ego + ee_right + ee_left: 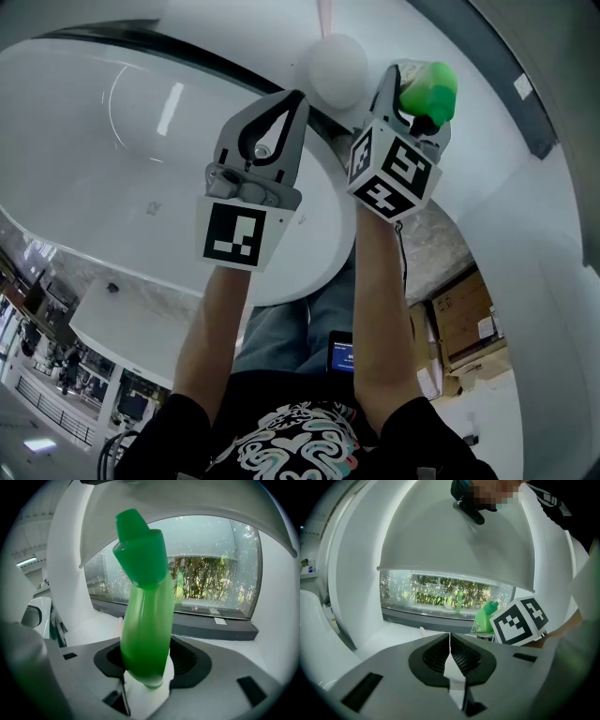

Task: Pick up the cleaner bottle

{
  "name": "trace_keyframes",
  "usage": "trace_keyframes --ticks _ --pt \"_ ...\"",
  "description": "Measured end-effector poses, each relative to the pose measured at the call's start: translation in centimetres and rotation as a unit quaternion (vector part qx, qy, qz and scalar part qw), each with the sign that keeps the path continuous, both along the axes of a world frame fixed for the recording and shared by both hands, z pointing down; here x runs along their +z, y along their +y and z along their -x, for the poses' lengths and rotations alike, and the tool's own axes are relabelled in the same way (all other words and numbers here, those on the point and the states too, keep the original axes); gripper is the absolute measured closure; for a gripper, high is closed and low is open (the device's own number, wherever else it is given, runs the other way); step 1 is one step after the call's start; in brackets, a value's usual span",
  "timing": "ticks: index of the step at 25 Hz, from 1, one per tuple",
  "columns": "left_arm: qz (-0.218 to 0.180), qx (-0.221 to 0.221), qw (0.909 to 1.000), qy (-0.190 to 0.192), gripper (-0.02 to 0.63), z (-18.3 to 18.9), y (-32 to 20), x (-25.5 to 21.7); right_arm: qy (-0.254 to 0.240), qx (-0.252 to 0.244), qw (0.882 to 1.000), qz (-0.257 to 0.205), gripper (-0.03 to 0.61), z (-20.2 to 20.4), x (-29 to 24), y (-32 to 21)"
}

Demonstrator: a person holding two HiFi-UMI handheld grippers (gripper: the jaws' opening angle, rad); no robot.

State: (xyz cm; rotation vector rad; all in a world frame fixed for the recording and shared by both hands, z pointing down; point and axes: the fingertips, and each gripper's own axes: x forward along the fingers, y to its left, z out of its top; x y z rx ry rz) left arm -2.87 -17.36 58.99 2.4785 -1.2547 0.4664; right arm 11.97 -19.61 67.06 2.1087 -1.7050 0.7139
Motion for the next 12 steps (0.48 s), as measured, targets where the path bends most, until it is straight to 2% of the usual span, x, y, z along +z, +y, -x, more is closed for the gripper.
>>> trace_keyframes --ticks 7,12 --pt "0.002 -0.011 0.9999 0.009 0.595 -0.27 -0.21 -0.19 0.020 -0.073 0.997 -0.008 0.356 -0.27 -0.12 0.51" --pt "0.006 -0.006 0.9999 0.009 0.595 -0.35 0.04 -0.06 0.028 -0.071 0.997 -0.016 0.354 -0.38 0.23 0.23"
